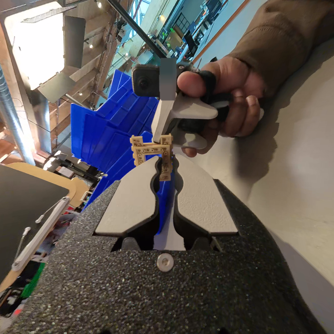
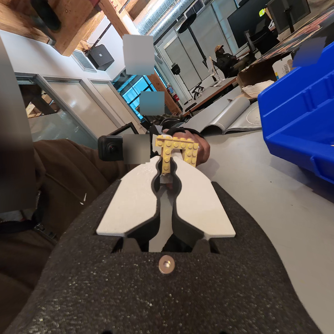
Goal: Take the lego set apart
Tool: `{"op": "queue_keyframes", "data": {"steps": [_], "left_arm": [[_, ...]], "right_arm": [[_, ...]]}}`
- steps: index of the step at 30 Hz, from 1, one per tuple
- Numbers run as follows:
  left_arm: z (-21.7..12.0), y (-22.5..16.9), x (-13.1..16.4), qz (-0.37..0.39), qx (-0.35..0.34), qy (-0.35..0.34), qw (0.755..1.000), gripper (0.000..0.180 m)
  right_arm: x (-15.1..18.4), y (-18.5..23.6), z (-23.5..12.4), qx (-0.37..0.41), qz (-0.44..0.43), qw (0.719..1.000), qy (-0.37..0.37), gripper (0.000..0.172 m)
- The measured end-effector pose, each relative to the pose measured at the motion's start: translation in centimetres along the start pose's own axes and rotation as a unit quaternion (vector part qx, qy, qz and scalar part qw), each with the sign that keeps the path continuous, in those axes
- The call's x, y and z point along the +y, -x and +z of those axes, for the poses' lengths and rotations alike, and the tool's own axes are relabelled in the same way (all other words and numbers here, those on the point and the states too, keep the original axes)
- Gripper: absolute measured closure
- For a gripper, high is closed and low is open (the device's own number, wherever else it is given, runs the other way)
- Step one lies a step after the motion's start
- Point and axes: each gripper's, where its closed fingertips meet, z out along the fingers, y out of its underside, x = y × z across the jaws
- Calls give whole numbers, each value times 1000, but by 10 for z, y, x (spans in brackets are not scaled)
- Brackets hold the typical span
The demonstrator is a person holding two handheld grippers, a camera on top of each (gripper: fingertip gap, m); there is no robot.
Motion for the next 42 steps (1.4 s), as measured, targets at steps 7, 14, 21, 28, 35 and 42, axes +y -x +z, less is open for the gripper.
{"op": "queue_keyframes", "data": {"steps": [7,14,21,28,35,42], "left_arm": [[-1,-8,2,28,23,14,999,170],[-5,-16,-1,-12,74,-9,997,170],[-13,4,-1,-139,76,-49,986,170],[-5,-13,7,-193,120,-9,974,170],[1,-16,19,-198,113,38,973,170],[1,-11,24,-213,101,46,971,170]], "right_arm": [[9,-1,2,6,1,1000,29,164],[13,2,-5,37,-109,990,81,171],[-15,-19,-39,100,-130,986,42,172],[10,0,-9,112,-313,940,82,160],[16,-15,-6,179,-357,910,114,152],[13,-23,-9,213,-372,896,114,165]]}}
